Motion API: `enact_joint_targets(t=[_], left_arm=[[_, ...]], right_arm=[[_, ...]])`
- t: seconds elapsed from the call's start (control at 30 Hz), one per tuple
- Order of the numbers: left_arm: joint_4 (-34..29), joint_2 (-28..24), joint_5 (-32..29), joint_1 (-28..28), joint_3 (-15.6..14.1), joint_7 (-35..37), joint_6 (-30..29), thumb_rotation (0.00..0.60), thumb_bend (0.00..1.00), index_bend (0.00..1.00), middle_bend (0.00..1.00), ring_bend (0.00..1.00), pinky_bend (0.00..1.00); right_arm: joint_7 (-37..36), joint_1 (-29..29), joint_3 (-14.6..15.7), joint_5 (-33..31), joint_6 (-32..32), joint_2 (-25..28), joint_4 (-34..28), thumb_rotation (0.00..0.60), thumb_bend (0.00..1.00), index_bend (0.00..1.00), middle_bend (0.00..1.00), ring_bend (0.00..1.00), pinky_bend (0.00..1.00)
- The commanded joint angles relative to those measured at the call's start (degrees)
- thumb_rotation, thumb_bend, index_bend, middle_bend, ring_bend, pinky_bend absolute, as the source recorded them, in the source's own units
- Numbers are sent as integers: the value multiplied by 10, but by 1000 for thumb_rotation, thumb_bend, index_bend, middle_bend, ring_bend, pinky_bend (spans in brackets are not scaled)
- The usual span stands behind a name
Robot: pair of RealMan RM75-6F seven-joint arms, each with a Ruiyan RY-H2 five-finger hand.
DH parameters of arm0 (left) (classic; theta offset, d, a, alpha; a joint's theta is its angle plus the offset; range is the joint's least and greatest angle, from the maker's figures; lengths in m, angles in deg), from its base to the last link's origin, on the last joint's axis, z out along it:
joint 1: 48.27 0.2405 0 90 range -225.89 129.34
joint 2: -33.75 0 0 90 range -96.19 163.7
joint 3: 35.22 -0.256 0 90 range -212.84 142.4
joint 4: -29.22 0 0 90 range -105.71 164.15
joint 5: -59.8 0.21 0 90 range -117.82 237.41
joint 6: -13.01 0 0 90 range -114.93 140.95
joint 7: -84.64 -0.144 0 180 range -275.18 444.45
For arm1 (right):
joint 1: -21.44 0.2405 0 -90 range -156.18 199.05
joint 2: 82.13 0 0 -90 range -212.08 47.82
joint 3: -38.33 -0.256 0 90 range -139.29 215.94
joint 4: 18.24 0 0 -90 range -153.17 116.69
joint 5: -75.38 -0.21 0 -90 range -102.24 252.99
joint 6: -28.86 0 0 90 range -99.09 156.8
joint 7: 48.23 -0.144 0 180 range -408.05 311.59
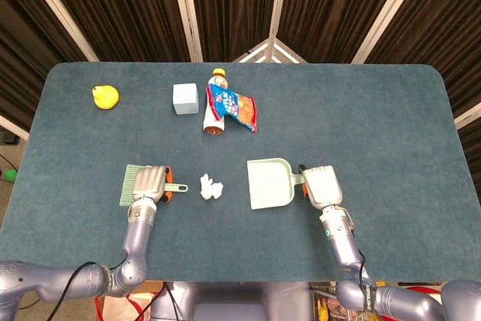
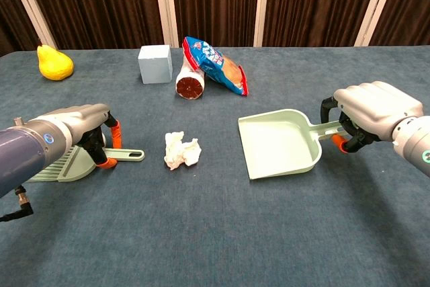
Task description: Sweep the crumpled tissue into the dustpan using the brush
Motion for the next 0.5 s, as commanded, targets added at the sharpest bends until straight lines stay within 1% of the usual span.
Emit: enact_joint_targets(t=[0.03,0.23,0.5], left_arm=[[-5,2,16,4,4,16,-5,600,599,754,1000,1000,1000],[-29,-2,51,11,15,53,-13,600,620,774,1000,1000,1000],[-58,9,80,11,34,87,-20,600,622,778,1000,1000,1000]], right_arm=[[2,-1,1,0,-1,0,-1,600,543,668,834,845,850],[16,-3,6,0,-7,2,-10,600,546,670,834,845,850],[62,-5,9,-8,-22,-1,-35,600,547,670,834,845,850]])
